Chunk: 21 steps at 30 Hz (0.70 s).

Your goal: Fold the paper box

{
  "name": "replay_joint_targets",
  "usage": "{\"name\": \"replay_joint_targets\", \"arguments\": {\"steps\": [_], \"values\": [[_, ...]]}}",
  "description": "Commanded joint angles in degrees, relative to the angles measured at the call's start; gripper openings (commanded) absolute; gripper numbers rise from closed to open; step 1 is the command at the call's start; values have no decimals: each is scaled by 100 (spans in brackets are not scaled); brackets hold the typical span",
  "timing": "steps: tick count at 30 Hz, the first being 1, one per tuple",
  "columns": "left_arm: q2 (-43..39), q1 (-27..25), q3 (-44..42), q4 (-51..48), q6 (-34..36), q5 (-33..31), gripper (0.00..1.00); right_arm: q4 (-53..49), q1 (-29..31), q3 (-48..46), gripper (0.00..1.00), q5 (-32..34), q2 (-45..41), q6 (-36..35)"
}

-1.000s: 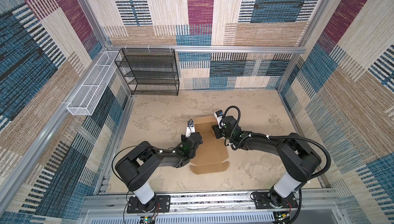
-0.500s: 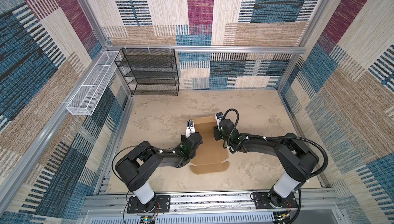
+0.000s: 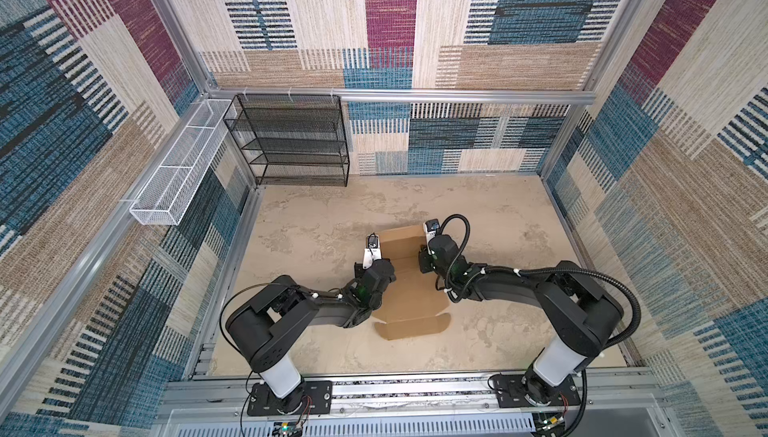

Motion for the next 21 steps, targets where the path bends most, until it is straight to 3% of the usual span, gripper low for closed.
{"name": "replay_joint_targets", "arguments": {"steps": [1,7,15,21], "values": [[40,-1,-55,-737,-74,323,0,130,0,85,17,319,58,138],[-44,-14,-39,-797,-147,324,0,96,26,133,10,403,119,242],[-60,-45,76,-1028,-318,340,0,60,96,159,8,483,204,387],[-75,-54,142,-1140,-328,283,0,26,106,177,19,354,160,450]]}}
